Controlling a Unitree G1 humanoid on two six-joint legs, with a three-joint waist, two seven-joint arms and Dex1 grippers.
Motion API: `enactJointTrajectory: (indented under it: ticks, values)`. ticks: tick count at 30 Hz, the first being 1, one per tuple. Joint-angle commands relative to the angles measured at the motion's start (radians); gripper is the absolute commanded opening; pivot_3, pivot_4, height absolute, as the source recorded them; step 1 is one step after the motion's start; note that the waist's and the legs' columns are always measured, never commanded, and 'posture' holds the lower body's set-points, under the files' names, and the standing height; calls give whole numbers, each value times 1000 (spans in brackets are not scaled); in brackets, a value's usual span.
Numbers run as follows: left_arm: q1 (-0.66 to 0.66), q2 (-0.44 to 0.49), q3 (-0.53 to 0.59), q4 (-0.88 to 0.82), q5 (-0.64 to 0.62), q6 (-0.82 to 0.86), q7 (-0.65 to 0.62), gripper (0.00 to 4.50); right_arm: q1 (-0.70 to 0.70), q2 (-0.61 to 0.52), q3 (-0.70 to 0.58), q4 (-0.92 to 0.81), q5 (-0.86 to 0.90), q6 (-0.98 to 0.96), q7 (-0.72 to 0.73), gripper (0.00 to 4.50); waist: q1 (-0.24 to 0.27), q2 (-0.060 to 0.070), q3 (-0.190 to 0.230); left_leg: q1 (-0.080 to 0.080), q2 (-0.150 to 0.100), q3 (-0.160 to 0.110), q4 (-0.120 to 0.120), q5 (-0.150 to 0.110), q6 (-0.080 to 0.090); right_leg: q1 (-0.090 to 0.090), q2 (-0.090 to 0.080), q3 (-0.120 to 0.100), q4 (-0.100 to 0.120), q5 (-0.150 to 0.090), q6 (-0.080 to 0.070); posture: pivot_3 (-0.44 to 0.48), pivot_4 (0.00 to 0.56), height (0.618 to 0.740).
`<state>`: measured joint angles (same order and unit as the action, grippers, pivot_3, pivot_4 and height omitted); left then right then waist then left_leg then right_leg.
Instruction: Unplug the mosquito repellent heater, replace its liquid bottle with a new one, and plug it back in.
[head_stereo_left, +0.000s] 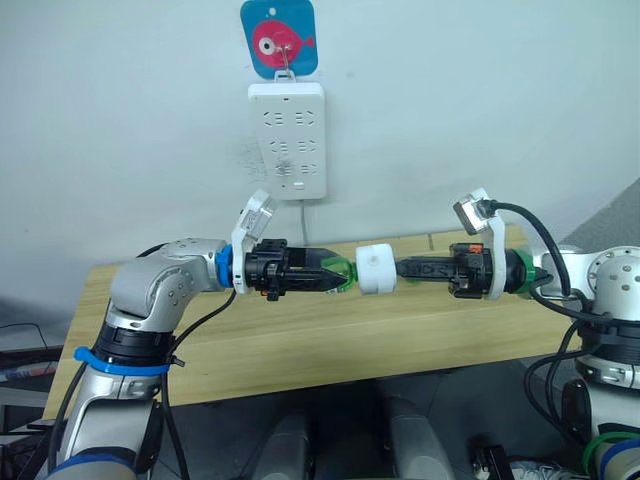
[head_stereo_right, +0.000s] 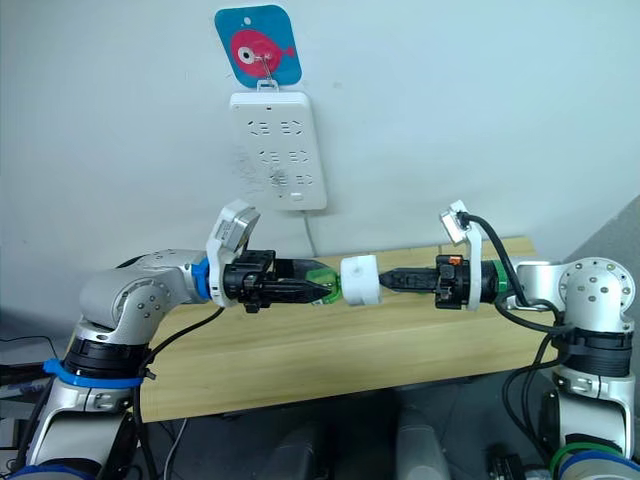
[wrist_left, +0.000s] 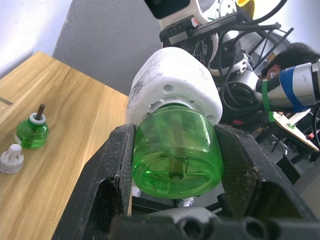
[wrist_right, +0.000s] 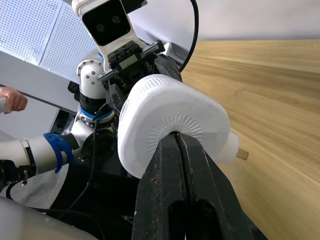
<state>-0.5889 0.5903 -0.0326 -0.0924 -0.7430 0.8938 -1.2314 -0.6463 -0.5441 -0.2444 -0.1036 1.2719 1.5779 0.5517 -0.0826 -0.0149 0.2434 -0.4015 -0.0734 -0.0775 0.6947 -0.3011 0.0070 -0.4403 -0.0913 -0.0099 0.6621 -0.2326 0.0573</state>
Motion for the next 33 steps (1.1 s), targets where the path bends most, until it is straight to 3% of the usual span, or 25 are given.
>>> enactJointTrajectory:
  ticks: [1,12,22,33]
  values:
    - [-21,-27,-9,-71,-40,-10,-1,2193,-35,15,45,-14,33,23,29,44,0,0,0,0,0,0,0,0,0,0,0,0,0,0,0,-157,258,740]
    - [-20,-9,2,-68,-43,-4,-6,2193,-3,-144,75,72,-79,-47,170,44,0,0,0,0,0,0,0,0,1,0,0,0,-1,0,0,-156,253,740]
    - [-24,-6,-10,-93,-76,24,0,2193,-36,29,150,150,-232,-200,146,44,-1,0,0,0,0,0,0,0,0,-1,0,0,0,0,0,-156,247,740]
    - [-27,-11,3,-58,-47,-15,31,2193,92,94,67,-121,-1,-7,50,44,6,0,0,0,0,-2,0,0,0,0,0,0,0,0,0,-141,246,740]
